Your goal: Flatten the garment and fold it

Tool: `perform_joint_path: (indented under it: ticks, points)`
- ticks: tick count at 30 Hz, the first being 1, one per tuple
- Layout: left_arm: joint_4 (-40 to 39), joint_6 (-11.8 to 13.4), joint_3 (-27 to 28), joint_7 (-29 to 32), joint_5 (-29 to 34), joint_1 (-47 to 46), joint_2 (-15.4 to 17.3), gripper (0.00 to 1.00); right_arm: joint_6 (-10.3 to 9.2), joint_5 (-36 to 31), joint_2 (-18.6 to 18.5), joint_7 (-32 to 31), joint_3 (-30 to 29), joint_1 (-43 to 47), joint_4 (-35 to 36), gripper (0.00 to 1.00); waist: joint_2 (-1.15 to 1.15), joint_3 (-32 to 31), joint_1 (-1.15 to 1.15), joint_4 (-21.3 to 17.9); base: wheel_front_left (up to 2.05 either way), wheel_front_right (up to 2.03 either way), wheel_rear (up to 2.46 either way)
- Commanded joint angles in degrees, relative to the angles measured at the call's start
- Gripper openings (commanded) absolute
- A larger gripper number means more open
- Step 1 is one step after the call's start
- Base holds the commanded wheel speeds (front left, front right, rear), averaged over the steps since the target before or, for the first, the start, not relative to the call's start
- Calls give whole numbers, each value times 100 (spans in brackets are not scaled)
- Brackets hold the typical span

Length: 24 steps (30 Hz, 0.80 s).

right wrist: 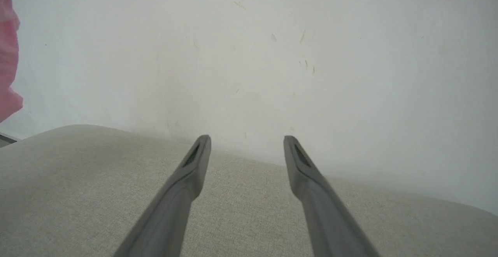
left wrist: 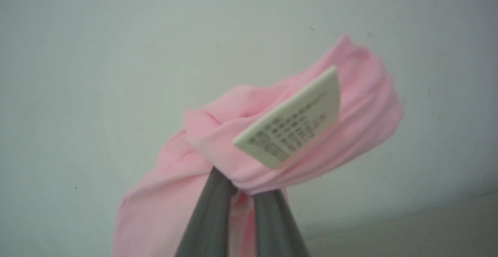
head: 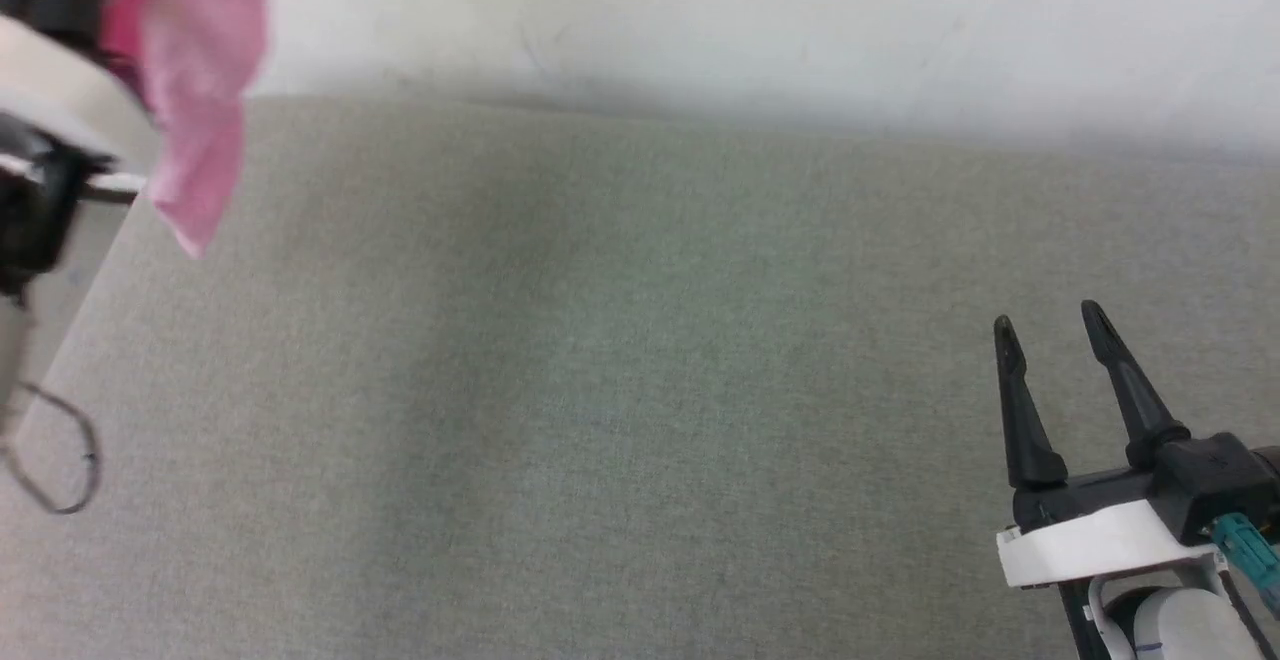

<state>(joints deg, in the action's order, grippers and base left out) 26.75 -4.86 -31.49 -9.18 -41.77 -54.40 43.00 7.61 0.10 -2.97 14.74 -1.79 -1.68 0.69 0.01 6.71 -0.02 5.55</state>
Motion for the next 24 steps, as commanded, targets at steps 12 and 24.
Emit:
perform_joint_path:
  ticks: [12, 24]
  points:
    - [-1715, 1012, -641, -284, 57, 899, -1720, 0, -12, 128, 9, 26, 27, 66, 142, 100, -1, -212, 2, -1321, 0, 0, 0]
    - [52, 368, -1823, -338, 181, 2109, -2284, 25, -12, 299, 9, 26, 45, -8, 109, 100, -1, 300, 2, -1672, 0, 0, 0]
